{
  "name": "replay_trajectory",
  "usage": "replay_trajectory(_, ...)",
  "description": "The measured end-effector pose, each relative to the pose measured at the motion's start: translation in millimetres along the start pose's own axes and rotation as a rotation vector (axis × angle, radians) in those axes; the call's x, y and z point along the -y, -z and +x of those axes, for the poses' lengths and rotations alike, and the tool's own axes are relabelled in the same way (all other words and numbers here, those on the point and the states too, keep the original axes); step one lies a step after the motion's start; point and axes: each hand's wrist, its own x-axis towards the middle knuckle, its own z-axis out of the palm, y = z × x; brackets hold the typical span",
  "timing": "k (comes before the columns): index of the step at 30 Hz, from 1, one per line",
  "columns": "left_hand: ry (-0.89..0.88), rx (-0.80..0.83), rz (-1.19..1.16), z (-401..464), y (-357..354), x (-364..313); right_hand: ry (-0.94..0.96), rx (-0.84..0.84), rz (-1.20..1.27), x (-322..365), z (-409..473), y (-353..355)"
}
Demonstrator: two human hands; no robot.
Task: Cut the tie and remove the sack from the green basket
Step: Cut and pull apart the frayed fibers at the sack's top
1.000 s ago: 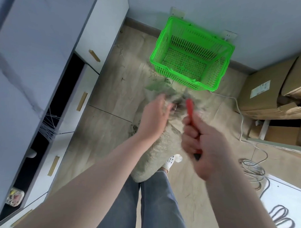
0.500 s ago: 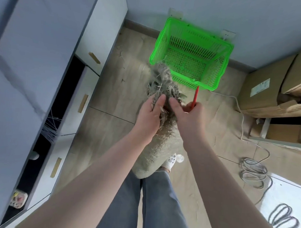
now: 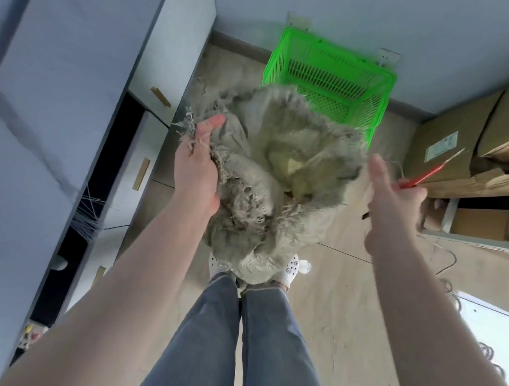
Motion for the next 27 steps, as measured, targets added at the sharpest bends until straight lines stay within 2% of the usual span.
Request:
replay_trajectory(4, 0.039, -0.04, -0.015, -9.6, -6.9, -4.3, 0.095, 0.116, -0.198, -36.0, -29.6, -33.2)
replay_trajectory(7, 0.11, -0.048, 0.057, -9.3, -5.9, 0.2, 0.044, 0.232, -0.278, -59.7, -37.2, -53.9)
replay_trajectory(10, 0.219, 0.054, -0.186, -7.5, -10.9, 2.2, -0.033, 0.285, -0.195, -70.2, -34.1, -68.7)
replay_trajectory(14, 0.309, 0.147, -0.192, -12.8, -15.0, 4.1, -0.161, 0.199, -0.005, -76.9, -11.4, -77.2)
replay_trajectory(17, 0.232, 0.138, -0.261, 1.1, -8.3, -7.2, -0.198, 0.21, 0.177, -68.4, 9.7, -64.8)
replay_trajectory(21, 0.203, 0.192, -0.077, 19.9, 11.0, 0.7, -0.203, 0.253, 0.349, -41.1, 24.4, -34.7)
replay_trajectory(22, 0.167, 0.159, 0.029, 14.6, 10.8, 2.6, -0.191, 0.261, 0.4, -33.7, 25.9, -28.4)
replay_trajectory(24, 0.122, -0.02, 0.188, -2.8, 7.4, 6.5, -0.165, 0.299, 0.452, -21.0, 25.3, -19.3)
replay_trajectory(26, 0.124, -0.137, 0.169, -19.1, 0.5, 17.4, -0.151, 0.35, 0.448, -13.6, 22.5, -15.6)
replay_trajectory(27, 0.109, -0.142, 0.2, -27.5, -3.7, 25.2, -0.151, 0.384, 0.433, -12.1, 21.5, -15.2)
